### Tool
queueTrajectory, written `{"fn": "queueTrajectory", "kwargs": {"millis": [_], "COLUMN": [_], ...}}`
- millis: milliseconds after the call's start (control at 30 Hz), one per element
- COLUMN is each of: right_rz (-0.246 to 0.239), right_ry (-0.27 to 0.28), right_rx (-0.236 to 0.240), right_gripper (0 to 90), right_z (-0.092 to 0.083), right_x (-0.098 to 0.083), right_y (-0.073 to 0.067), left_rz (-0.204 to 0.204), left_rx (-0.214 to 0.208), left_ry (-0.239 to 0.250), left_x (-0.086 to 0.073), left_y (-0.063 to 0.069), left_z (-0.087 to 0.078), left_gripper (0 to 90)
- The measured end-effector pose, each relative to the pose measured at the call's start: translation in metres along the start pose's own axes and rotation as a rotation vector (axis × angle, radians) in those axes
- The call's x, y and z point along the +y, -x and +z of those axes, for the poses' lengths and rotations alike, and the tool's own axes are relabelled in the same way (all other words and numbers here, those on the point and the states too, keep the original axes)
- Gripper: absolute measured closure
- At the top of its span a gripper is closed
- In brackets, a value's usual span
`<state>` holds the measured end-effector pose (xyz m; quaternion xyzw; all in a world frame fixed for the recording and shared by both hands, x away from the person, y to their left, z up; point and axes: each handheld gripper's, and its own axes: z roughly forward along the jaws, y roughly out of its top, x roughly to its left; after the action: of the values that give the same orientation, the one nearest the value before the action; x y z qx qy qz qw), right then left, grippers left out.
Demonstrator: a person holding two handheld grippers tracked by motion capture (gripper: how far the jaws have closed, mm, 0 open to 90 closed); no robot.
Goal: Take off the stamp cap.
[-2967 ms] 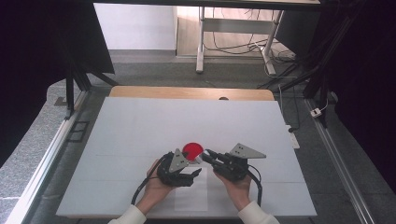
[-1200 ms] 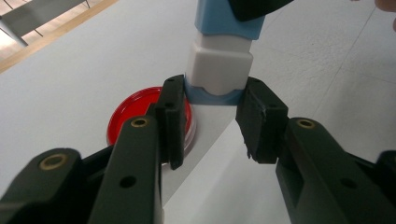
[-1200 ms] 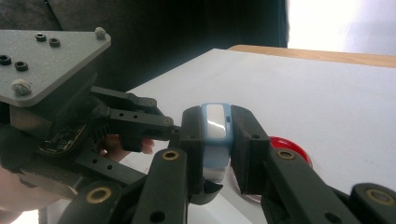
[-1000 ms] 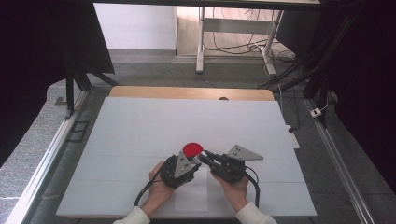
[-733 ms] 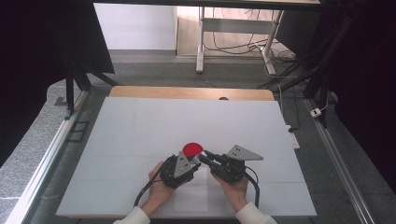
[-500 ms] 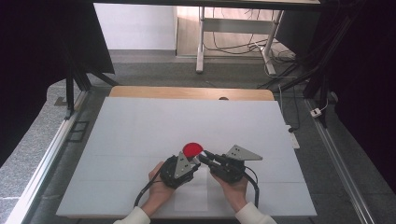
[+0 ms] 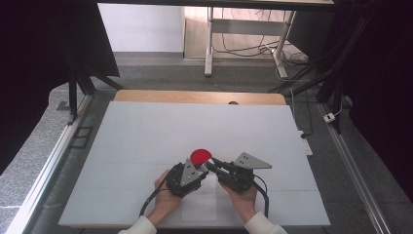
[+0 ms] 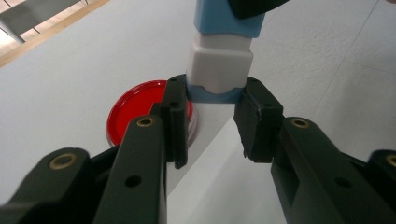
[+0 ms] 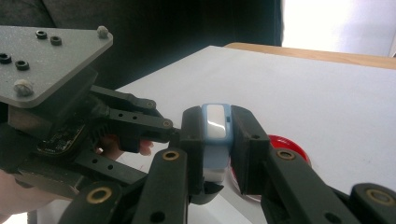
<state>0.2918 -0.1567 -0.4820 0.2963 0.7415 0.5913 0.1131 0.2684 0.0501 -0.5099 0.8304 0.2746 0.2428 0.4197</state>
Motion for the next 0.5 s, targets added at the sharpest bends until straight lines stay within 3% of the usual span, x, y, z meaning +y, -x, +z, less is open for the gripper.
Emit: {"fn": "queueTrajectory", "kwargs": {"millis": [500], "right_rz": [0.002], "right_ry": [-0.007], "right_rx": [0.008], "right_gripper": [75.2], "right_z": [-0.0002], "right_x": [0.0013], "right_y": [0.0012], "left_rz": [0.028], "left_rx": [0.009], "left_ry": [0.0], "left_x": [-0.0002], "left_y": [0.0005], "left_z": [-0.0002], "left_gripper": [65.8]}}
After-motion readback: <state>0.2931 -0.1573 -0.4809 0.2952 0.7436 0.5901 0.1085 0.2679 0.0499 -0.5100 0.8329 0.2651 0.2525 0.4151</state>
